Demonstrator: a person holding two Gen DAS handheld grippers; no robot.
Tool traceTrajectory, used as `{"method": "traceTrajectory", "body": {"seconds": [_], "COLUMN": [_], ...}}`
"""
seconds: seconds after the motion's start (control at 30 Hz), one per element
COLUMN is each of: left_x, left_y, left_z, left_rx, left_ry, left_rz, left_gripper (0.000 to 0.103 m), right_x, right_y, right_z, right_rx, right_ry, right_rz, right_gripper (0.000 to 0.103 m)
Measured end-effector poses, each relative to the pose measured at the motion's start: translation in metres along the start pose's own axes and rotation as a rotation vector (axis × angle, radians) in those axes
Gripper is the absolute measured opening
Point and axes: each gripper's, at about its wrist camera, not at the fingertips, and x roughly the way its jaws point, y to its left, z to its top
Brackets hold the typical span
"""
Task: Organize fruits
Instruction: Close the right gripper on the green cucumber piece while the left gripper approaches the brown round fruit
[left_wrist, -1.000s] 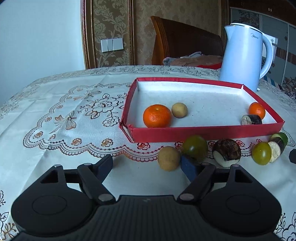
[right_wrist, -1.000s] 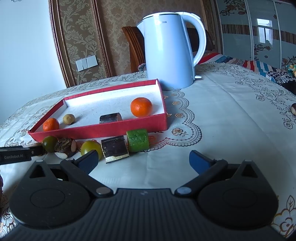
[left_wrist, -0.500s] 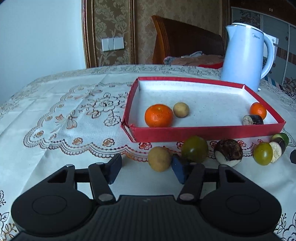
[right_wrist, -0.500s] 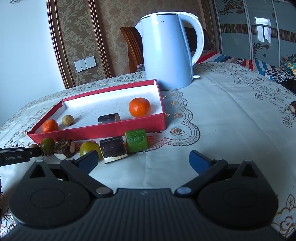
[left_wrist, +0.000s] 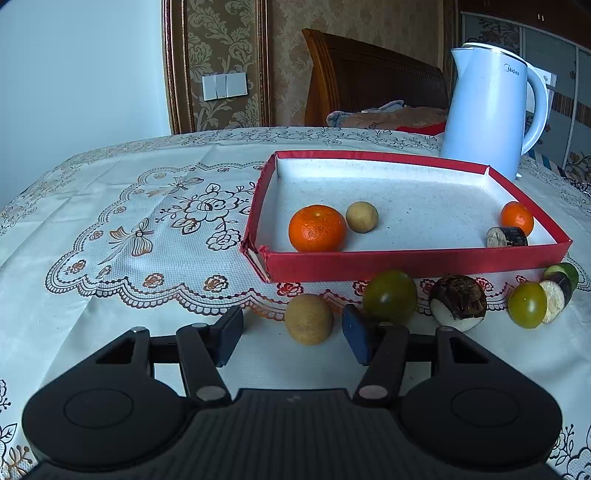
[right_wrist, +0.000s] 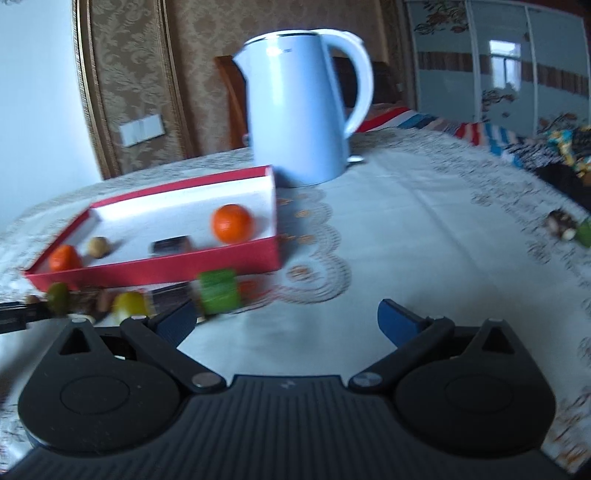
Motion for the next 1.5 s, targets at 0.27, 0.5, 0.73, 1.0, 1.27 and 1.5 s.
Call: {"method": "traceTrajectory", "body": {"seconds": [0.27,0.5,0.73,1.0,1.27,1.5], "left_x": [0.000,0.000,0.000,0.000,0.000,0.001], "left_y": [0.000,0.000,0.000,0.000,-0.002,-0.003], "left_z": [0.000,0.000,0.000,0.000,0.001,0.001], "left_rx": [0.000,0.001,0.001,0.001,0.024,0.032], "left_ry": [0.000,0.000,0.000,0.000,-0.004,-0.007], "left_rz": [0.000,-0.001,0.000,-0.001,-0.005,-0.022], "left_gripper": [0.059,0.059,0.059,0.059,0.058,0.054], "right_x": [0.023,0.034,0.044,0.043,0.042,0.042], "right_y": [0.014,0.033,0.038,0.044,0.055,0.055], "right_z": [0.008,0.014,0.015,0.014,0.011,0.011], "right_rx": [-0.109,-0.193,-0.208,-0.192,-0.203,-0.198], "right_ry": [0.057,0.053,0.085,0.085,0.079,0.078], "right_rz": [-0.020,-0.015,-0.001,0.047,0.061,0.064], "right_gripper": [0.103,0.103,0.090,0.053,0.033,0.032]}}
